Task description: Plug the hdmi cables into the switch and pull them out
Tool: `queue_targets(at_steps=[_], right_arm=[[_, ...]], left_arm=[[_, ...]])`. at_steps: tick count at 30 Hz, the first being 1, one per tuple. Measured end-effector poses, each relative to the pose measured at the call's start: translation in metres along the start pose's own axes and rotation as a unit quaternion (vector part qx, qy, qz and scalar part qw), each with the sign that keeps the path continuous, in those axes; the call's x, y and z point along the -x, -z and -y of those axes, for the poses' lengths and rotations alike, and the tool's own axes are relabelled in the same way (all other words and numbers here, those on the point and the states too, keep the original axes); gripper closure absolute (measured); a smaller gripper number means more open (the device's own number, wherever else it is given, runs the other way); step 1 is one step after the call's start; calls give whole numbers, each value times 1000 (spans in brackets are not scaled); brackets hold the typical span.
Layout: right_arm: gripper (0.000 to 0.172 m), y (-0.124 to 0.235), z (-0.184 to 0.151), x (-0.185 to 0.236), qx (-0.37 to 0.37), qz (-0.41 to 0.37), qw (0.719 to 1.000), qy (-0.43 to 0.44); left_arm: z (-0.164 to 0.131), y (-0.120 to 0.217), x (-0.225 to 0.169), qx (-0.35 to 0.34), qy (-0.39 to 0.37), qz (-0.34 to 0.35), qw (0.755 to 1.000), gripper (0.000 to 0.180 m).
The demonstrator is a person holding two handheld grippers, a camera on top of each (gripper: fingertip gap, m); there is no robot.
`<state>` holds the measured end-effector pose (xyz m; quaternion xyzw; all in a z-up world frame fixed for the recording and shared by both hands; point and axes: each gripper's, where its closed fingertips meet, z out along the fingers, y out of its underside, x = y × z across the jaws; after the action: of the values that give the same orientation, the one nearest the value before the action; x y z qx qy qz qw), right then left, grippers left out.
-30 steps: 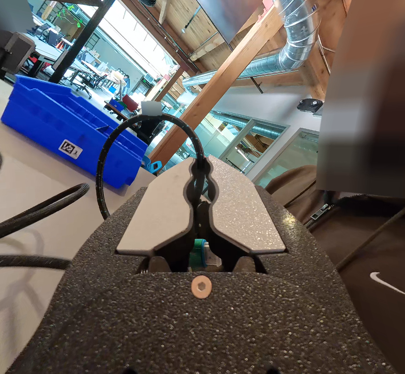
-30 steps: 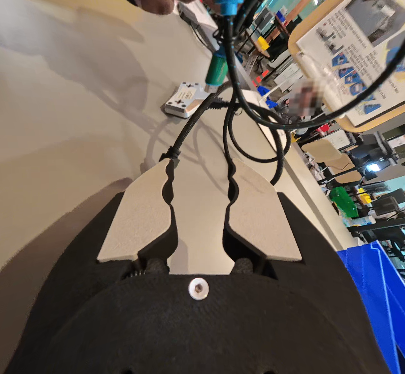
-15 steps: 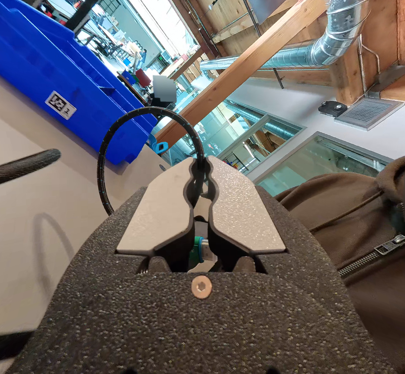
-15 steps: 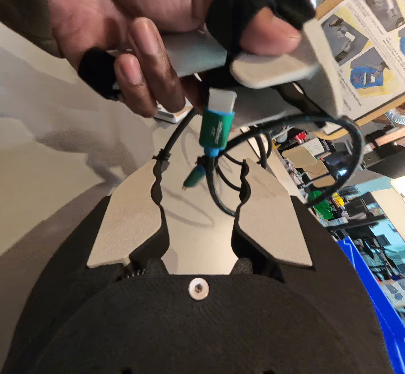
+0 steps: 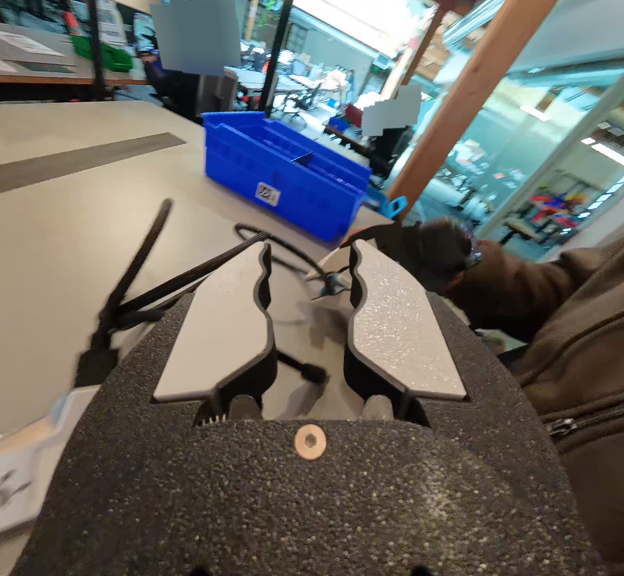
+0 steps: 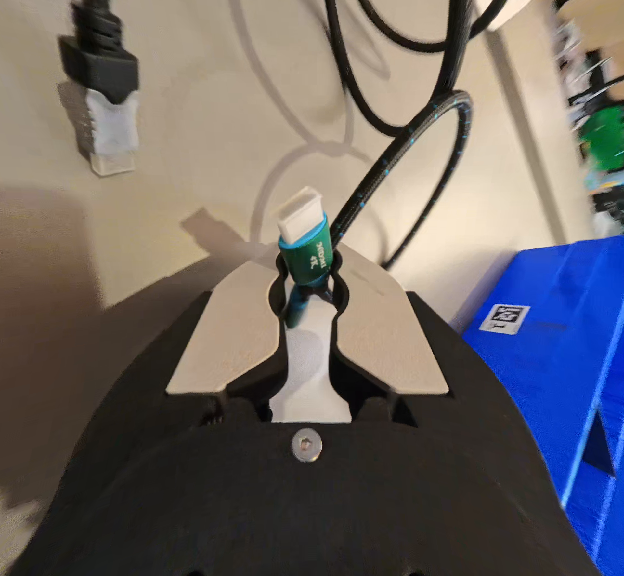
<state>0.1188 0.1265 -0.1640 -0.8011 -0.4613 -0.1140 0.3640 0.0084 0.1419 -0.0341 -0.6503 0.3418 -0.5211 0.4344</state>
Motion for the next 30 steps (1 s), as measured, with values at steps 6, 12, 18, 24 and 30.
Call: queue_targets(at_steps=[6,12,18,24,30], right_arm=[[118,0,-9,-5,33,36,999,1],[118,18,5,6,-4,58,998,-2],[119,15,16,29,-21,72,997,-12],[120,14,23,31,-55,61,996,-46],[122,11,56,12,-153,-5,988,-27]], left_arm=[[-45,49,69,104,-26,158,982,122],[-66,47,113,227,-35,216,949,119],[-96,20,146,374,-36,232,897,126],[-75,1,129,239,-1,144,960,145],[-35,7,89,-2,110,-29,994,145]])
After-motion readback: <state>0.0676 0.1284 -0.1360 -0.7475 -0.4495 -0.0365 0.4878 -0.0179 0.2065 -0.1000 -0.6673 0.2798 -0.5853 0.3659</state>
